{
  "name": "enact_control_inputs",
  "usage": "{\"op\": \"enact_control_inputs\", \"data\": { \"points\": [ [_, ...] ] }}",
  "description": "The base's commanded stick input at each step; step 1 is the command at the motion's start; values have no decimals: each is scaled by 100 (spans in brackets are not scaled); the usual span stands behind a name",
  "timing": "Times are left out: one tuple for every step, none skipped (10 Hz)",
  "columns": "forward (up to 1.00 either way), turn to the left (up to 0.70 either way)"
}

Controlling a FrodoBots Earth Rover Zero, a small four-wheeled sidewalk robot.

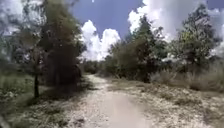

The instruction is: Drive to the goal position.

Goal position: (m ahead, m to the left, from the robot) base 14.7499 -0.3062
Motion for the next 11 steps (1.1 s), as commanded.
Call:
{"op": "enact_control_inputs", "data": {
  "points": [
    [50, 0],
    [50, 0],
    [50, 45],
    [50, 23],
    [50, 3],
    [50, 0],
    [50, 0],
    [50, 0],
    [50, 0],
    [50, 0],
    [50, 0]
  ]
}}
